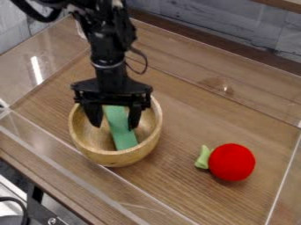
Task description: Remove the green object from the brown bowl and put it on the table
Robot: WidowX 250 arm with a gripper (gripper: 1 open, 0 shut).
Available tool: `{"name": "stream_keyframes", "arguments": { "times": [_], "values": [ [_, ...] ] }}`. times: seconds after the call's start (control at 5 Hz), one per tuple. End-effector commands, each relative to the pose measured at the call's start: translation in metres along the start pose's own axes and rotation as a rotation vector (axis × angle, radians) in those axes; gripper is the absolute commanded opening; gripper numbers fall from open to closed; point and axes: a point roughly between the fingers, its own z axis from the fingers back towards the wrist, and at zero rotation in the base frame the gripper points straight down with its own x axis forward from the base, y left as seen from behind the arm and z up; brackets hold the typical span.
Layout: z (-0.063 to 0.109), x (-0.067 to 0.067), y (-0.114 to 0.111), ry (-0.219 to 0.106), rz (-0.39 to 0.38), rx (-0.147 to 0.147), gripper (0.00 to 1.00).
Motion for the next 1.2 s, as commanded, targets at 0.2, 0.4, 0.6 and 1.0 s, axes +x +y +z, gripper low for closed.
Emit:
{"name": "stream_keyframes", "arguments": {
  "times": [0.2,0.4,0.6,1.0],
  "values": [
    [-0.008,0.002,0.000,-0.024,0.020,0.007,1.00],
    [-0.016,0.004,-0.003,-0.023,0.074,0.014,0.00],
    [-0.012,0.006,-0.005,-0.019,0.118,0.008,0.00],
    [0.011,-0.006,-0.002,-0.009,-0.017,-0.011,0.00]
  ]
}}
